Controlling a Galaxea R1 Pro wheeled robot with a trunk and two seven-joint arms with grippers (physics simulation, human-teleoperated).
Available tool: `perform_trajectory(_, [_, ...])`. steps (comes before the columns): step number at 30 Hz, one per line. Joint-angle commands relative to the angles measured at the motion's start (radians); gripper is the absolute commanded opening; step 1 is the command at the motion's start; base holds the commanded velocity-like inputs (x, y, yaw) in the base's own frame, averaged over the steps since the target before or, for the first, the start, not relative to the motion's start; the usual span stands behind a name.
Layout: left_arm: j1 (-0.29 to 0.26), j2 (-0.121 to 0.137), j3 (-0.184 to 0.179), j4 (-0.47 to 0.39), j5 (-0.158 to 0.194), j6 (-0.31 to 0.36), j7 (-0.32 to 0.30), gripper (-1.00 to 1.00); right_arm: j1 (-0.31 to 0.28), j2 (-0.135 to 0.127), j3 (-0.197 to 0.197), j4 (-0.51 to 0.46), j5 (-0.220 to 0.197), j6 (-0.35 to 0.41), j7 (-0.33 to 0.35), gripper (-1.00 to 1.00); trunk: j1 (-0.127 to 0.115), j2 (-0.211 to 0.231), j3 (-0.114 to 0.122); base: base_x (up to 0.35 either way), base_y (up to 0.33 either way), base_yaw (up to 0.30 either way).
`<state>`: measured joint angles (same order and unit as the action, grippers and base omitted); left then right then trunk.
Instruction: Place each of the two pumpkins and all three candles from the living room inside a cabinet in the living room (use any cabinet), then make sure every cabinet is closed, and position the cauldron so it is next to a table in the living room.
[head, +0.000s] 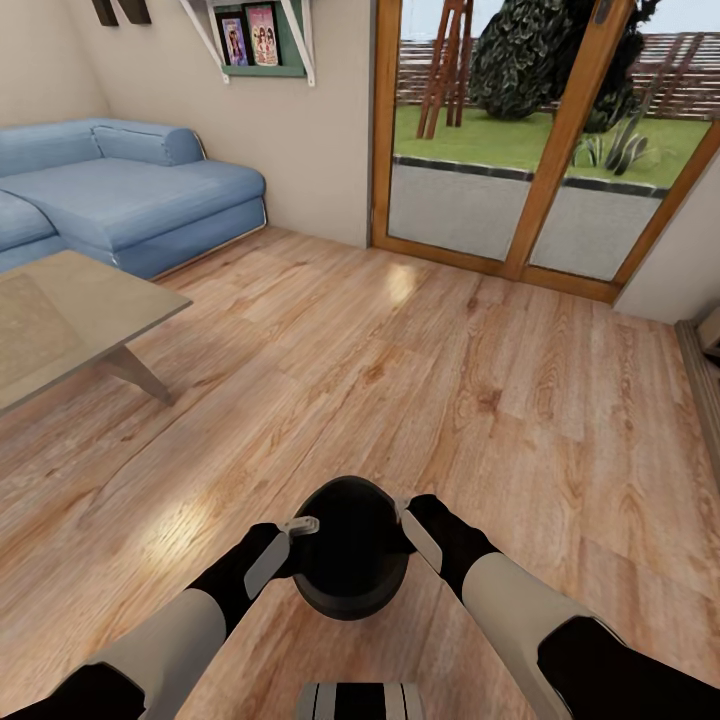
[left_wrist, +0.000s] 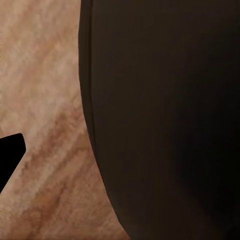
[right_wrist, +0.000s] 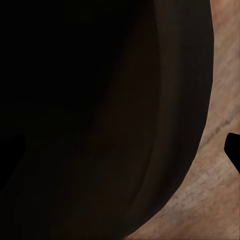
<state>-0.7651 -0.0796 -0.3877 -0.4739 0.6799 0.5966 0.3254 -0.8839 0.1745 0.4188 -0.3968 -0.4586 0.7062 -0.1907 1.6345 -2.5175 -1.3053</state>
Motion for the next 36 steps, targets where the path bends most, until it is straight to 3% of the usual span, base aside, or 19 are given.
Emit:
perform_trajectory(1, [0.000,0.001,-0.006,-0.002,0.011,0.002,0.009,1.00,-0.001,0.000,0.004,0.000,-0.010,0.002,-0.009,1.00,0.000,0.000,-0.001,0.000,0.000,0.000])
perform_trajectory(13, [0.000,0.006,-0.003,0.001,0.009,0.002,0.009,1.00,-0.003,0.000,0.002,0.005,-0.013,0.004,-0.009,1.00,0.000,0.000,-0.001,0.000,0.000,0.000])
perform_trajectory(14, [0.000,0.006,-0.002,0.001,0.009,0.002,0.009,1.00,-0.003,0.000,0.002,0.005,-0.013,0.004,-0.009,-1.00,0.000,0.000,-0.001,0.000,0.000,0.000])
perform_trajectory(15, [0.000,0.006,-0.002,0.001,0.009,0.001,0.009,1.00,-0.003,0.000,0.002,0.005,-0.013,0.004,-0.009,-1.00,0.000,0.000,-0.001,0.000,0.000,0.000])
perform_trajectory(16, [0.000,0.006,-0.002,0.001,0.009,-0.002,0.009,-1.00,-0.003,0.000,0.002,0.005,-0.012,0.004,-0.009,-1.00,0.000,0.000,-0.001,0.000,0.000,0.000])
perform_trajectory(22, [0.000,0.006,-0.003,0.001,0.011,-0.044,0.009,-1.00,-0.004,0.000,0.002,0.005,-0.010,0.004,-0.009,-1.00,0.000,0.000,-0.001,0.000,0.000,0.000])
perform_trajectory(36, [0.000,0.009,0.002,0.001,0.019,-0.051,0.009,-1.00,-0.004,0.000,0.001,0.004,-0.008,0.004,-0.009,-1.00,0.000,0.000,-0.001,0.000,0.000,0.000])
